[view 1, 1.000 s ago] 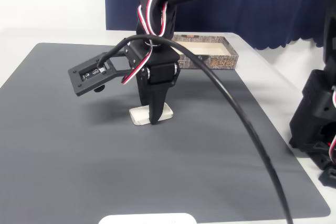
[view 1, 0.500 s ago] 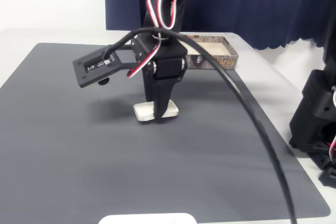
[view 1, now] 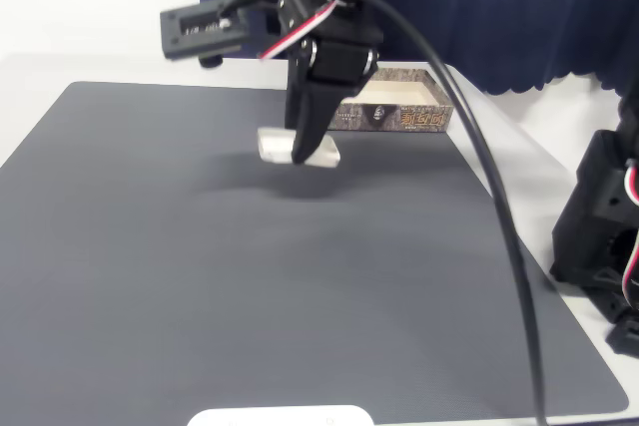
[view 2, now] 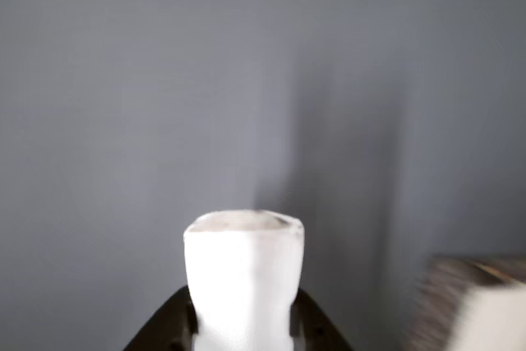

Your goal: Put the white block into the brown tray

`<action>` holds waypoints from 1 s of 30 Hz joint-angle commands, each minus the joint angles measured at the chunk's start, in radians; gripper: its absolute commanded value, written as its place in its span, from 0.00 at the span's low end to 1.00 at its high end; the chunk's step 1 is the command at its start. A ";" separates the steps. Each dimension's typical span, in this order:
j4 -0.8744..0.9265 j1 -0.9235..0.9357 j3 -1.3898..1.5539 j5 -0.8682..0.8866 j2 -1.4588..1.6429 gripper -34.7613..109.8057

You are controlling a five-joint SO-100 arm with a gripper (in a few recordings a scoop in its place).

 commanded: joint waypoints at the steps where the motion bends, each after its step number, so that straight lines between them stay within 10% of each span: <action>1: 0.041 0.089 -0.106 -0.015 0.015 0.27; 30: 0.328 0.615 -0.923 -0.135 -0.614 0.24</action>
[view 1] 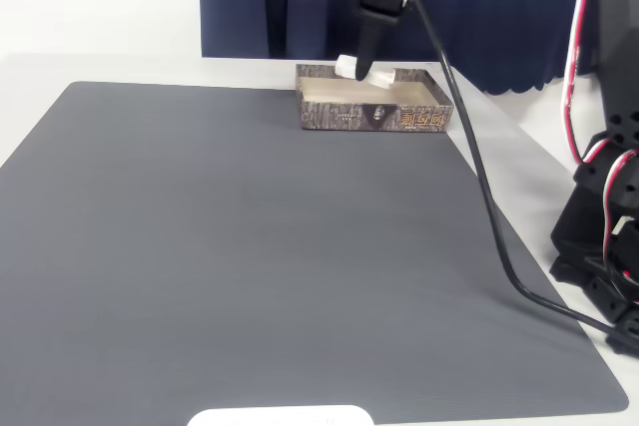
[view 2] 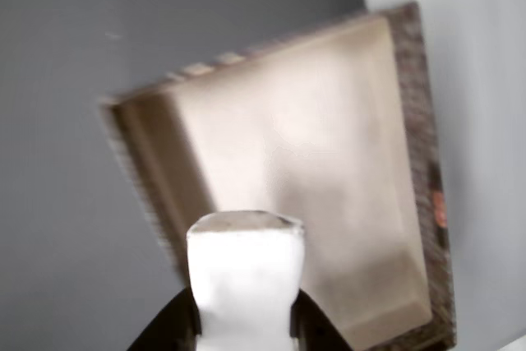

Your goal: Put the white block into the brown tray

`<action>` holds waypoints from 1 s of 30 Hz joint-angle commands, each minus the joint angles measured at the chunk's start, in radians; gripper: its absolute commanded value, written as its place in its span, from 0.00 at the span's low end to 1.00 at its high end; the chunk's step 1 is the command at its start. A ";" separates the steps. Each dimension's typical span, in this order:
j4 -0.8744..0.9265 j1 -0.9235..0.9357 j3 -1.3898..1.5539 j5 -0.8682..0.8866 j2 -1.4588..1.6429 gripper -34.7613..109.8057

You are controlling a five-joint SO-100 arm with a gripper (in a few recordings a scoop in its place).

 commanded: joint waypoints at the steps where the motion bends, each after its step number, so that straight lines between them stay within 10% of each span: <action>1: 0.009 0.044 -0.097 -0.006 -0.029 0.24; 30: 0.187 0.078 -0.586 -0.419 -0.364 0.24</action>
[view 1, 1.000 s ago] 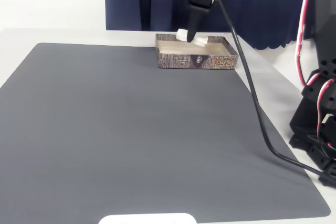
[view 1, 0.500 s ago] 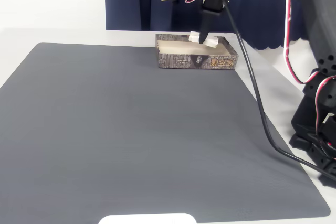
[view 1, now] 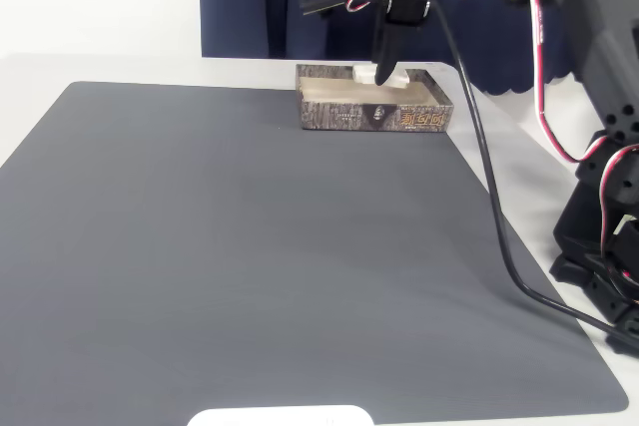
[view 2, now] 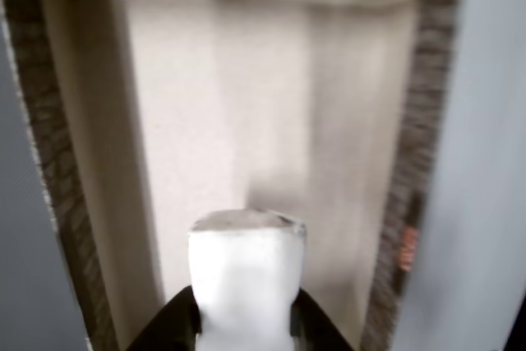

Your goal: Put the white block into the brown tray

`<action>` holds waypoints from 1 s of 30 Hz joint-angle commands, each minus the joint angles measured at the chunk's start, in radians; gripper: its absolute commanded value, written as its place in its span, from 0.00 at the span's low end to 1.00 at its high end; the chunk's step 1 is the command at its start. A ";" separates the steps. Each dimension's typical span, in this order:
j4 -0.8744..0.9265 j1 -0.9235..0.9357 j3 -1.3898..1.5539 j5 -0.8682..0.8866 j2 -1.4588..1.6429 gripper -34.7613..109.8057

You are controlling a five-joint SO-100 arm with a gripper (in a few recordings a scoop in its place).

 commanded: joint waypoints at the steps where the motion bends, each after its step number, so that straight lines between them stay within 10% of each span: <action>1: 0.017 -0.009 -0.089 -0.009 -0.020 0.24; 30: 0.029 -0.046 -0.368 0.009 -0.235 0.36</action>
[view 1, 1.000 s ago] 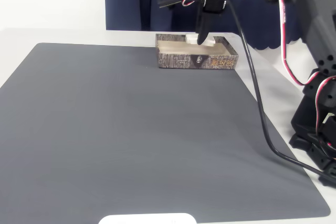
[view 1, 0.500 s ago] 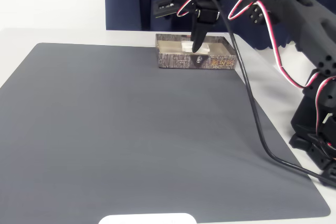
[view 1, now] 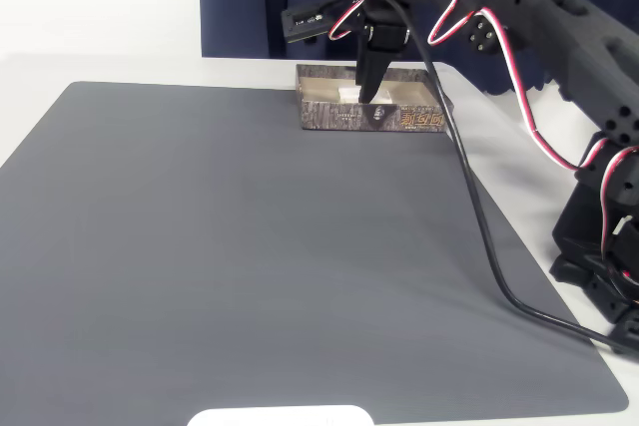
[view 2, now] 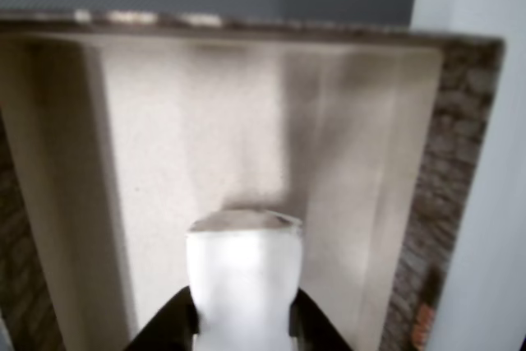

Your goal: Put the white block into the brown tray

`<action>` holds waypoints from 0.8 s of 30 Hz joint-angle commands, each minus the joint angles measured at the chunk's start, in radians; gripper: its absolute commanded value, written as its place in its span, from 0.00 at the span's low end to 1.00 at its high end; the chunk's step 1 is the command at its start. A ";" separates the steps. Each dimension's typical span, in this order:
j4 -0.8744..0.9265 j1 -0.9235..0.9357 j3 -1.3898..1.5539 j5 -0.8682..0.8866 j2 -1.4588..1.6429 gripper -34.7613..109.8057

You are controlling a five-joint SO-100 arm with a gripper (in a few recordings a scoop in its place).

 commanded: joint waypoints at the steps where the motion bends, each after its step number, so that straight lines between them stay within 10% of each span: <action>1: -0.008 -0.009 -0.040 -0.009 0.020 0.38; 24: 0.012 -0.031 -0.081 0.078 0.066 0.48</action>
